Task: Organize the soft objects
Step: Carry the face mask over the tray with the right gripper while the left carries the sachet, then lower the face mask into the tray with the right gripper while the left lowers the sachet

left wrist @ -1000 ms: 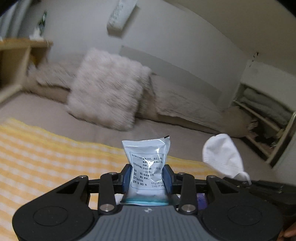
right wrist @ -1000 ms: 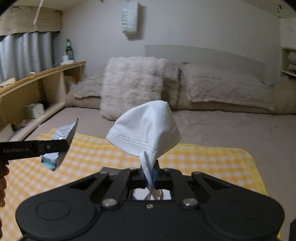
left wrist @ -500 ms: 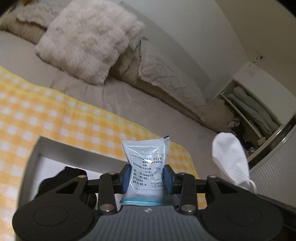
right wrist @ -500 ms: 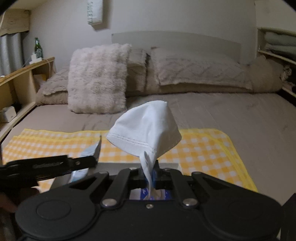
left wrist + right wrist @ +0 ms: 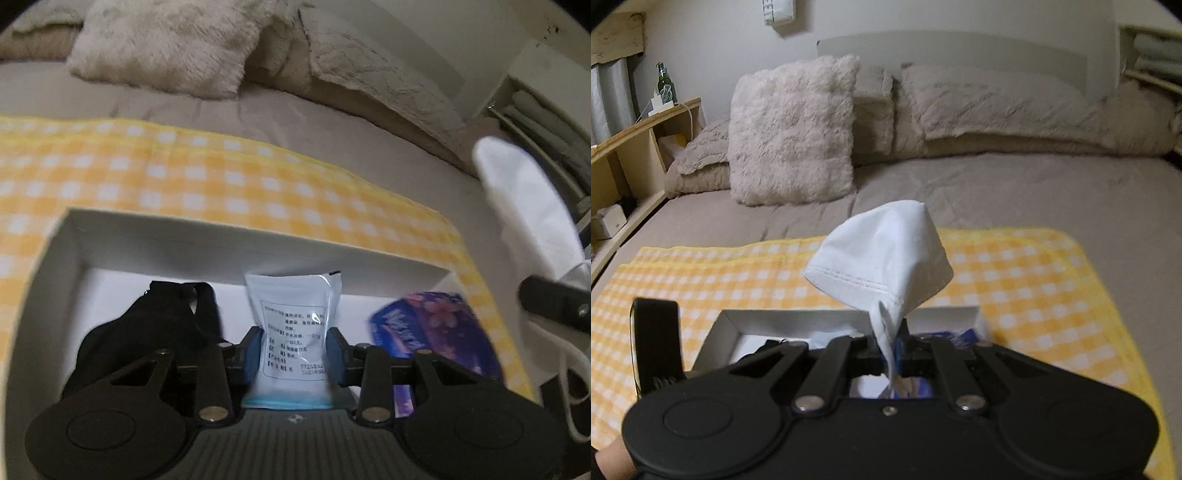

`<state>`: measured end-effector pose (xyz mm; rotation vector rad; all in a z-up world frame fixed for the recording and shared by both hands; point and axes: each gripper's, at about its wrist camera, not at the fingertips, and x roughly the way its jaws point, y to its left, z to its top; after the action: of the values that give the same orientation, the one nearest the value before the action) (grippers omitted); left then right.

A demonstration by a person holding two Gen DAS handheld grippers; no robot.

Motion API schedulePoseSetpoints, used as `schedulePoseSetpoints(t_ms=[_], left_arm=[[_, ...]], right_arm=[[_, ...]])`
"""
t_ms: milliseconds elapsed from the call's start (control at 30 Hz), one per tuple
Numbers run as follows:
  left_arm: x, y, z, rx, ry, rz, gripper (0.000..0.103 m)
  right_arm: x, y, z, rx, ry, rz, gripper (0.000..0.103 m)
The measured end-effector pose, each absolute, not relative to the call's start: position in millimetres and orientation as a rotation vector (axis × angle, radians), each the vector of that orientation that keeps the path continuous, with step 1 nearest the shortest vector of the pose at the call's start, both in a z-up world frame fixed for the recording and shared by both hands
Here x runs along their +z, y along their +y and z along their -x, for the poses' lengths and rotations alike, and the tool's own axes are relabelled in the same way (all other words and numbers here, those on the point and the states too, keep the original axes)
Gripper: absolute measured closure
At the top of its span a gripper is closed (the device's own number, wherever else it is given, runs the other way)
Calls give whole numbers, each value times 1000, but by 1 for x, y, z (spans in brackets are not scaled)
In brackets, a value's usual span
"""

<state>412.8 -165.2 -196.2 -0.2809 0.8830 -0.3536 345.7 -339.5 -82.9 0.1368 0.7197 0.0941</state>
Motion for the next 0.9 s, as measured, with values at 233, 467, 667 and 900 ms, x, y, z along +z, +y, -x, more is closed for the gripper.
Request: schedulePoseSetpoints(t_ms=[233, 467, 667, 900], left_arm=[[-193, -144, -412, -299, 896, 280, 63], [-185, -143, -415, -343, 903, 278, 51], [-173, -143, -414, -357, 906, 260, 30], [-151, -137, -401, -323, 936, 121, 24]], right_arm=[[-104, -320, -361, 118, 830, -159, 94], [-101, -320, -360, 165, 847, -217, 43], [-91, -338, -357, 137, 821, -330, 37], [-88, -349, -355, 74, 793, -362, 49]])
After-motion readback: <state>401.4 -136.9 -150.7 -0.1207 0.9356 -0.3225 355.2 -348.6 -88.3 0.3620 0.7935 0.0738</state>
